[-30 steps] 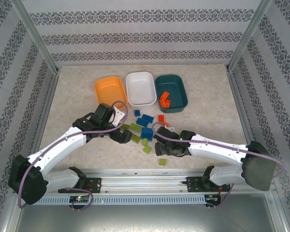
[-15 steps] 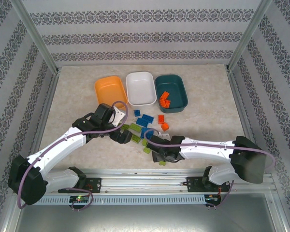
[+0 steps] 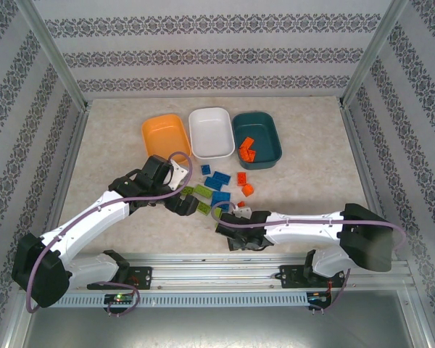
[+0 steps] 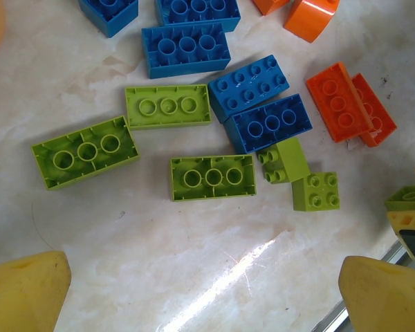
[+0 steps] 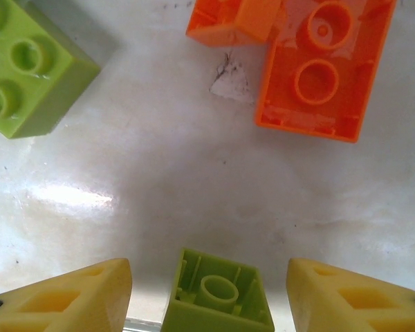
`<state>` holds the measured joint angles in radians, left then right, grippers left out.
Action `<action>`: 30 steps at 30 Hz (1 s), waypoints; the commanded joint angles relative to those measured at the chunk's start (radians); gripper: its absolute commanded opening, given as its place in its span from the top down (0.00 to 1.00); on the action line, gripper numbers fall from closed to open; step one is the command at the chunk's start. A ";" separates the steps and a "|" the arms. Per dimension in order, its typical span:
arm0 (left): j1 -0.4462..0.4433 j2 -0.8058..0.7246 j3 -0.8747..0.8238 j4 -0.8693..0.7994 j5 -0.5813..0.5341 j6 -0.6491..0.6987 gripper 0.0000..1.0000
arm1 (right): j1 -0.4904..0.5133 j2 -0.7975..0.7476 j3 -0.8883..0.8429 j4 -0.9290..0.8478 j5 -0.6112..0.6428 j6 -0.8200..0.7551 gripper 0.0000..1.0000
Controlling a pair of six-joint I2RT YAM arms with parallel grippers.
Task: Sort the legos into containers by color
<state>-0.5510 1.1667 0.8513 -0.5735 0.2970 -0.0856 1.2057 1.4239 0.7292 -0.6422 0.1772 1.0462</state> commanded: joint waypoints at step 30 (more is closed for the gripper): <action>-0.040 -0.013 0.012 -0.029 -0.047 0.023 0.00 | -0.035 0.045 0.115 -0.037 0.067 -0.085 0.57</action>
<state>-0.5762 1.1667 0.8513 -0.5739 0.2680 -0.0818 1.1950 1.4673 0.8127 -0.6464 0.2104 1.0161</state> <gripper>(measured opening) 0.998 0.432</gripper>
